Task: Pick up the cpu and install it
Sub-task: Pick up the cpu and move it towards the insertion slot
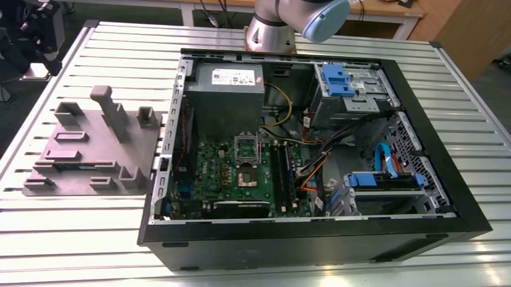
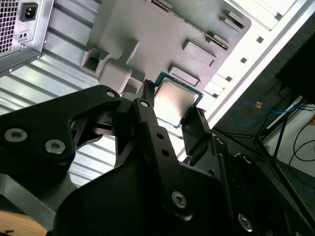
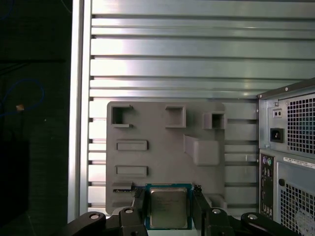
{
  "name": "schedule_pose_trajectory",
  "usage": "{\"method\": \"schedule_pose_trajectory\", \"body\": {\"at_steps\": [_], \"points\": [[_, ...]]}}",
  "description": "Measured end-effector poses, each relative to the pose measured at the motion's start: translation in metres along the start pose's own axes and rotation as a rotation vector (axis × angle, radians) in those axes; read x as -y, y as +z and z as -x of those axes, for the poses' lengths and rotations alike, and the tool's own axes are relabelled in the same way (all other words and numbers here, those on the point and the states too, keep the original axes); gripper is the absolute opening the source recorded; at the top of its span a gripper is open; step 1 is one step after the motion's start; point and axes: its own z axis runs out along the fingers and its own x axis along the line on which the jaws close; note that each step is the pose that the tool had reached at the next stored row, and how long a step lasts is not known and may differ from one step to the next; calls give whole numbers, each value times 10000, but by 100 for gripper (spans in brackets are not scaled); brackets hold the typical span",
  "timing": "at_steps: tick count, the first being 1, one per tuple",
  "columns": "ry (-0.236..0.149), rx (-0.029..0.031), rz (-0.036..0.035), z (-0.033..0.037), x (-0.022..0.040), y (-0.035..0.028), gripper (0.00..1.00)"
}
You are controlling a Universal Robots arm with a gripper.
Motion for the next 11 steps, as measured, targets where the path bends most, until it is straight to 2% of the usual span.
{"method": "schedule_pose_trajectory", "body": {"at_steps": [2,11], "points": [[-1,0,0,37,0,0,47],[-1,-1,0,56,0,0,47]]}}
